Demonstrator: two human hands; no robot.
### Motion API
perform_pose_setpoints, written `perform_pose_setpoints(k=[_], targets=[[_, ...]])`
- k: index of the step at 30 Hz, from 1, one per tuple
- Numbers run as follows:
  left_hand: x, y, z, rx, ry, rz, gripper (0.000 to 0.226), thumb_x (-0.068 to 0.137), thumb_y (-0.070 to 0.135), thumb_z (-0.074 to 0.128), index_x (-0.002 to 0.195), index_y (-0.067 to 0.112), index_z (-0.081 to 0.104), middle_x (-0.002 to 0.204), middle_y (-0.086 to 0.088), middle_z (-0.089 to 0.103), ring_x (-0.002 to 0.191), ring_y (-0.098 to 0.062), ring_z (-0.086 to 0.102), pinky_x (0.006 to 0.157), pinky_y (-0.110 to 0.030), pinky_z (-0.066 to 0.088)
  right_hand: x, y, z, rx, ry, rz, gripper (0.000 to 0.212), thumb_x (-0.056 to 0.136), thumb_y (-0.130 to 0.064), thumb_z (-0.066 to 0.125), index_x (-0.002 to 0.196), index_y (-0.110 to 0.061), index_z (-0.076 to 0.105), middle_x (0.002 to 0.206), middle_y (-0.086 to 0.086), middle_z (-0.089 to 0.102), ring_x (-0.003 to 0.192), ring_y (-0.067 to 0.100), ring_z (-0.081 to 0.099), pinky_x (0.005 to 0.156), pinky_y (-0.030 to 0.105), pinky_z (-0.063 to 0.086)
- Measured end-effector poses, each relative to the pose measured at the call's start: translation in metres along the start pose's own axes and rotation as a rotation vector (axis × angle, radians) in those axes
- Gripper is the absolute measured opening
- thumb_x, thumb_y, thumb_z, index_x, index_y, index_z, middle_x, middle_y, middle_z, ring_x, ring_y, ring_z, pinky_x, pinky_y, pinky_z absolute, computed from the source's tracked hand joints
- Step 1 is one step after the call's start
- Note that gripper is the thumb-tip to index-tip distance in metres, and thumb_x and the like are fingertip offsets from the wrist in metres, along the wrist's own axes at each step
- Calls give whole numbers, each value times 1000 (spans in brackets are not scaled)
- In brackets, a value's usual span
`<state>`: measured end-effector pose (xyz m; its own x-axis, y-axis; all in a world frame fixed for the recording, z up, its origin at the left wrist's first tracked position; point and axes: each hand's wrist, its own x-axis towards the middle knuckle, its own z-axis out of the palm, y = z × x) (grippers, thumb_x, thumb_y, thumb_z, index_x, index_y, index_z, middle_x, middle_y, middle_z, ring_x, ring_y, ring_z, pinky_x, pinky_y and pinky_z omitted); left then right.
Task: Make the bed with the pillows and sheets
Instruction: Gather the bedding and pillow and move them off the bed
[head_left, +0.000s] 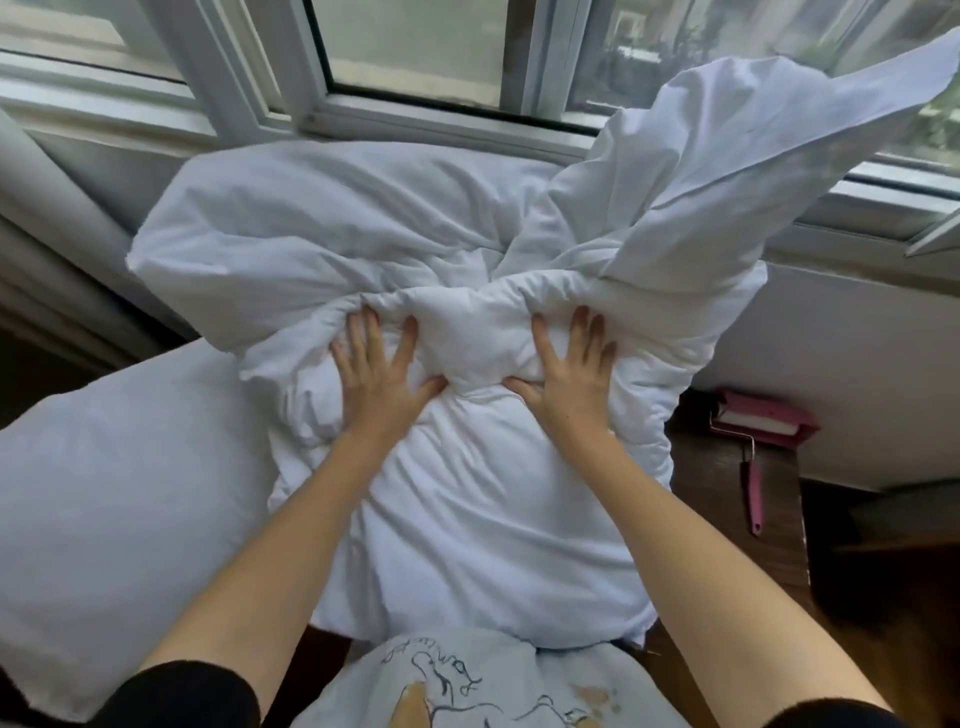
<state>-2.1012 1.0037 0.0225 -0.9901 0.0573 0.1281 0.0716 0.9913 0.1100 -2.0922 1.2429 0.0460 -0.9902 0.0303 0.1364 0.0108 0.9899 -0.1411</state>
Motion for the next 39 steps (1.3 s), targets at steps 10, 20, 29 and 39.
perform_pose_setpoints(k=[10, 20, 29, 39], targets=[[-14, 0, 1, -8, 145, 55, 78, 92, 71, 38, 153, 23, 29, 153, -31, 25, 144, -45, 19, 116, -61, 12, -35, -13, -13, -14, -27, 81, 68, 84, -49, 41, 145, -20, 39, 148, 28, 33, 131, 48, 36, 98, 62, 37], [-68, 54, -32, -374, 145, 130, 70, 79, 27, 53, 142, -1, 41, 149, -31, 34, 137, -46, 34, 115, -56, 18, -126, -2, -39, 303, -138, 216, 53, 95, -28, 43, 146, -14, 37, 147, 18, 36, 129, 35, 40, 97, 47, 44], [-146, 193, -32, -509, 1, 335, 64, 84, 19, 55, 144, 4, 39, 153, -30, 23, 140, -45, 27, 115, -56, 21, -270, 92, -63, 370, -384, 321, 52, 99, -32, 46, 147, -19, 32, 150, 3, 34, 137, 23, 31, 106, 39, 35], [-325, 430, 5, -405, -570, 934, 54, 92, 18, 58, 143, 12, 43, 150, -13, 38, 138, -30, 36, 108, -41, 35, -512, 275, -85, 577, -111, 993, 47, 100, -32, 46, 145, -22, 39, 145, -1, 45, 132, 20, 42, 106, 34, 36]])
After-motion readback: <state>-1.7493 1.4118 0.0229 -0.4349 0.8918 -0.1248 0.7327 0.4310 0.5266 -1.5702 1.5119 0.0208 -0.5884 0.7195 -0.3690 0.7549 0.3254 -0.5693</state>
